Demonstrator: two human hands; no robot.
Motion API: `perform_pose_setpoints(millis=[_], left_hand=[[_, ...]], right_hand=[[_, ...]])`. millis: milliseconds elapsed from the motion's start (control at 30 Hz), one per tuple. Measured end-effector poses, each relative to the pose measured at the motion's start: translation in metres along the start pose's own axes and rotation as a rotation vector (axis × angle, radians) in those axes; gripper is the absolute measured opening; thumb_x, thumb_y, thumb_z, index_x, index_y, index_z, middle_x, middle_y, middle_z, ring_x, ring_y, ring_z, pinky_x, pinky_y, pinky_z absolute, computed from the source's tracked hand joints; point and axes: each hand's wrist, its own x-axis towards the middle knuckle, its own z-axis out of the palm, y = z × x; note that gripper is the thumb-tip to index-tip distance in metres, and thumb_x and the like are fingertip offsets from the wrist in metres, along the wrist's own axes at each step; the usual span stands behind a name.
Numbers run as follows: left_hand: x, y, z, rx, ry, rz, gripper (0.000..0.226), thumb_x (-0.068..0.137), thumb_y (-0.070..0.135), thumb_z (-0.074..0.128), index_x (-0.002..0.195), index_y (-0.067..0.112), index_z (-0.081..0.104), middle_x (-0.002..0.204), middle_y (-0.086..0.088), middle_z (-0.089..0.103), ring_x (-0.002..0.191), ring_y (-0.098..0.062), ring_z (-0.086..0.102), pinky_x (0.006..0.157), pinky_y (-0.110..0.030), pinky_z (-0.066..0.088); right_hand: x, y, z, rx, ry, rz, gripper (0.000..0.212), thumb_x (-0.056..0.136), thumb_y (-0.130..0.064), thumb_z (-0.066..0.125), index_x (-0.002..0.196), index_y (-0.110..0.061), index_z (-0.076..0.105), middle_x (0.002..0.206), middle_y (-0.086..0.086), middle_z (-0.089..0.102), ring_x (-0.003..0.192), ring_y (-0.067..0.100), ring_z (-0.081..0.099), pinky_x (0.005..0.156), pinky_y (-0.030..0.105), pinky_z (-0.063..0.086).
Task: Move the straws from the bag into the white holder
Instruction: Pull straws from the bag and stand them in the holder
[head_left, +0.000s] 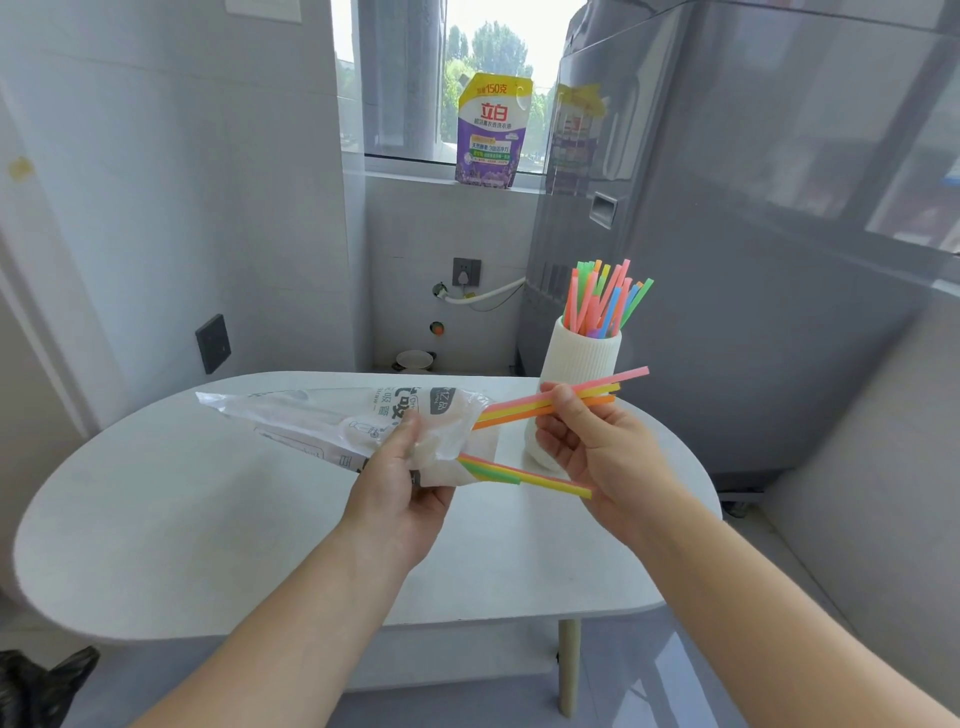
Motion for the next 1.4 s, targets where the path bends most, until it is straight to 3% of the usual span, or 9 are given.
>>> perform_pose_setpoints(millis=[233, 333, 500, 633, 867, 1100, 1400], left_hand=[[0.003, 0.006, -0.004, -0.086, 0.061, 0.010, 0.034, 0.096, 0.020, 0.070, 0.129, 0.019, 0.061, 0.079, -0.004, 0.081, 0.068, -0.017, 0.079, 0.046, -0.026, 0.058], [0.006, 0.008, -0.007, -0.107, 0.086, 0.011, 0.029, 0.096, 0.019, 0.071, 0.123, 0.019, 0.061, 0.081, -0.005, 0.081, 0.069, -0.018, 0.079, 0.046, -0.025, 0.058], [0.008, 0.006, -0.009, -0.086, 0.085, 0.012, 0.016, 0.098, 0.017, 0.068, 0.113, 0.017, 0.063, 0.079, -0.003, 0.081, 0.069, -0.015, 0.079, 0.047, -0.025, 0.058], [0.011, 0.004, -0.009, -0.070, 0.080, 0.021, 0.021, 0.098, 0.018, 0.067, 0.119, 0.016, 0.064, 0.081, -0.002, 0.082, 0.070, -0.015, 0.079, 0.048, -0.026, 0.059], [0.012, -0.005, -0.009, -0.021, 0.032, 0.013, 0.032, 0.099, 0.019, 0.067, 0.130, 0.014, 0.063, 0.091, -0.002, 0.083, 0.078, -0.015, 0.079, 0.051, -0.028, 0.060], [0.012, -0.010, -0.007, -0.018, 0.039, 0.003, 0.034, 0.097, 0.018, 0.069, 0.130, 0.016, 0.062, 0.095, -0.002, 0.082, 0.082, -0.016, 0.079, 0.051, -0.029, 0.061], [0.013, -0.010, -0.008, -0.034, 0.022, 0.016, 0.042, 0.095, 0.018, 0.071, 0.135, 0.019, 0.059, 0.102, -0.003, 0.082, 0.089, -0.019, 0.079, 0.059, -0.035, 0.065]], right_hand=[[0.000, -0.045, -0.013, -0.154, 0.019, -0.317, 0.023, 0.074, -0.031, 0.074, 0.080, -0.011, 0.081, 0.086, 0.014, 0.079, 0.084, 0.027, 0.077, 0.077, 0.032, 0.063], [-0.002, -0.072, -0.022, -0.227, 0.069, -0.432, 0.019, 0.088, -0.024, 0.072, 0.076, -0.011, 0.080, 0.084, 0.013, 0.080, 0.082, 0.027, 0.078, 0.075, 0.031, 0.063], [-0.006, -0.104, -0.033, -0.385, 0.198, -0.590, 0.026, 0.096, -0.021, 0.068, 0.073, -0.019, 0.079, 0.077, 0.001, 0.080, 0.078, 0.022, 0.078, 0.074, 0.030, 0.063], [-0.010, -0.122, -0.034, -0.451, 0.297, -0.692, 0.022, 0.095, -0.024, 0.069, 0.074, -0.021, 0.077, 0.072, -0.005, 0.078, 0.073, 0.019, 0.078, 0.074, 0.031, 0.064], [-0.018, -0.140, -0.024, -0.622, 0.415, -0.904, 0.022, 0.096, -0.027, 0.066, 0.074, -0.030, 0.072, 0.068, -0.012, 0.073, 0.067, 0.009, 0.076, 0.066, 0.019, 0.060], [-0.027, -0.149, -0.021, -0.726, 0.427, -0.971, 0.019, 0.097, -0.027, 0.064, 0.079, -0.027, 0.070, 0.073, -0.016, 0.071, 0.067, 0.004, 0.074, 0.062, 0.010, 0.052], [-0.029, -0.157, -0.024, -0.779, 0.455, -0.983, 0.023, 0.097, -0.030, 0.064, 0.074, -0.032, 0.067, 0.074, -0.014, 0.072, 0.065, 0.004, 0.073, 0.065, 0.014, 0.056]])
